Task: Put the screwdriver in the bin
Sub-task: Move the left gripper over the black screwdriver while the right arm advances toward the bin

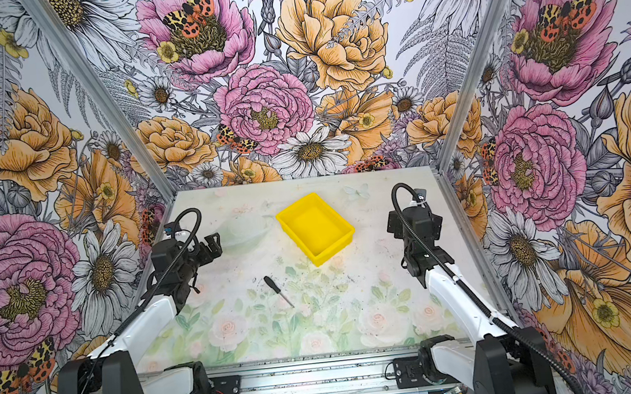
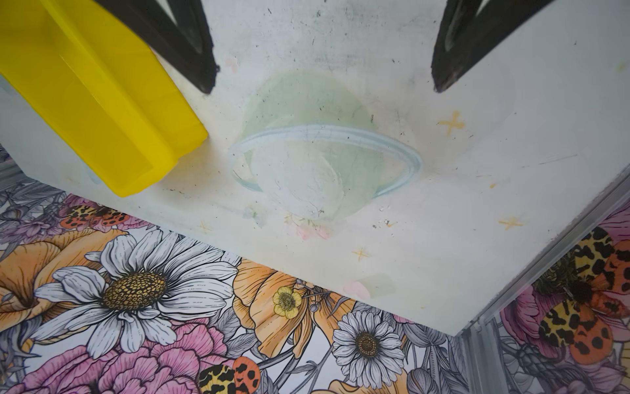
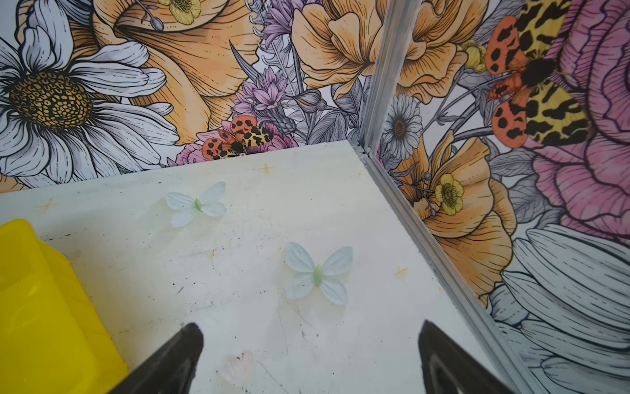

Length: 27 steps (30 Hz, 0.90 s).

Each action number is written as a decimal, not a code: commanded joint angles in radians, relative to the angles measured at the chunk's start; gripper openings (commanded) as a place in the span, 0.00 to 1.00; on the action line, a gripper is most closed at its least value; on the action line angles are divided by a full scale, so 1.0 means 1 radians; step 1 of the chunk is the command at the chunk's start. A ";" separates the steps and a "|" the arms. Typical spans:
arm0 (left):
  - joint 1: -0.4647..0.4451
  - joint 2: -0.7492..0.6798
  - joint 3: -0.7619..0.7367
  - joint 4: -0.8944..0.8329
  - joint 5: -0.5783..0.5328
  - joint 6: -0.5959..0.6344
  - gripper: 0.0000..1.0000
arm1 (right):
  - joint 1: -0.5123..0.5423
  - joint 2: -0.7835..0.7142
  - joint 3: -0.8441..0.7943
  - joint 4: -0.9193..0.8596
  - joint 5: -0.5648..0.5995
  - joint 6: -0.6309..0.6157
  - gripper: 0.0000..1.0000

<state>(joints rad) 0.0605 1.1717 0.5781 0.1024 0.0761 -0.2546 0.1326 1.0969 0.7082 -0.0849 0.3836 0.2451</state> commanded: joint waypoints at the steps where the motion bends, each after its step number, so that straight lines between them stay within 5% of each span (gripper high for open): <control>1: -0.017 -0.055 0.009 -0.139 -0.059 -0.048 0.99 | 0.022 -0.059 0.031 -0.191 0.031 0.082 0.99; 7: -0.069 -0.124 0.064 -0.328 -0.121 -0.086 0.99 | 0.039 -0.116 0.052 -0.319 0.036 0.153 0.99; 16: -0.235 -0.181 0.167 -0.605 -0.235 -0.294 0.99 | 0.048 0.008 0.237 -0.581 -0.137 0.204 0.99; 27: -0.393 -0.208 0.226 -0.818 -0.157 -0.492 0.99 | 0.100 0.088 0.282 -0.664 -0.216 0.252 1.00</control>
<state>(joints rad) -0.3077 0.9855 0.7788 -0.6334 -0.1097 -0.6716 0.2123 1.1751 0.9863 -0.7238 0.1970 0.4713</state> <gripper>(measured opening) 0.986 0.995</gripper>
